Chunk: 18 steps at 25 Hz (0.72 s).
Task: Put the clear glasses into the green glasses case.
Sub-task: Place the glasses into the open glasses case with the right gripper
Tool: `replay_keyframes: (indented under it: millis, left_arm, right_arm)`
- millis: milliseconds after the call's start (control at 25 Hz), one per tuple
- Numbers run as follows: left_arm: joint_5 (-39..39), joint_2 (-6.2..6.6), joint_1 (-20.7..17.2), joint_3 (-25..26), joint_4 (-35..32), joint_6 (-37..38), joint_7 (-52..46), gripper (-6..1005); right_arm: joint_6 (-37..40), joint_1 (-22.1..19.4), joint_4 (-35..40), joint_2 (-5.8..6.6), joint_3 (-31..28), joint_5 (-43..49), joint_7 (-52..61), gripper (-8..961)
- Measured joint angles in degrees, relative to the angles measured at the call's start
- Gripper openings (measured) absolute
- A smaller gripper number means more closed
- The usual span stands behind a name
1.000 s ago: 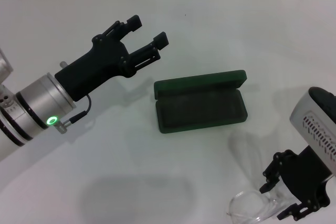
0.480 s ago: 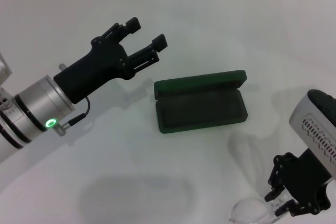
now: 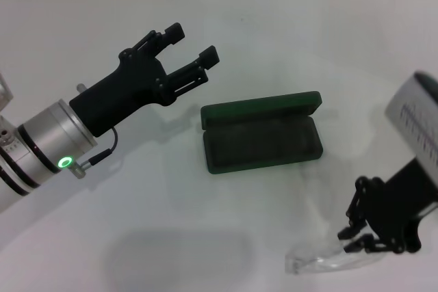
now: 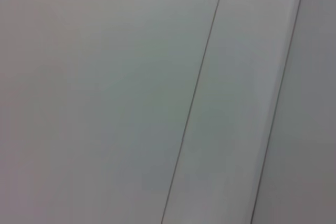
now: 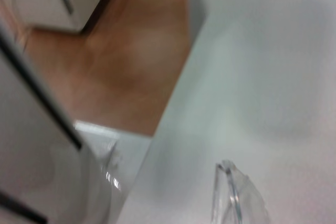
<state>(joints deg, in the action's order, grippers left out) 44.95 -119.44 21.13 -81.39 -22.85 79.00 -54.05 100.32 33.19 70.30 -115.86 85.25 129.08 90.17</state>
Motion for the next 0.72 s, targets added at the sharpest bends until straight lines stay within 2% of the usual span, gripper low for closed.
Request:
replay_keyframes:
  millis: [160,320,520,720]
  left_arm:
    - [0.4,-0.02,0.1,0.0,-0.1,0.1,-0.1,890]
    - [0.4,-0.05,0.3,0.0,0.0,0.3,-0.1,890]
    - [0.4,-0.08,0.1,0.2,0.0,0.8,-0.1,889]
    - [0.4,-0.09,0.2,0.3,0.0,0.8,-0.1,890]
  right_arm:
    - [3.4,3.1,-4.8,0.16,-7.1,-2.0,1.6,119]
    - [5.6,5.8,-9.0,0.42,-14.3,-1.9,4.7,117]
    - [6.3,5.7,-9.5,0.61,-15.0,-1.7,5.1,114]
    - [8.7,5.5,-6.6,0.33,-12.4,-0.9,8.4,110]
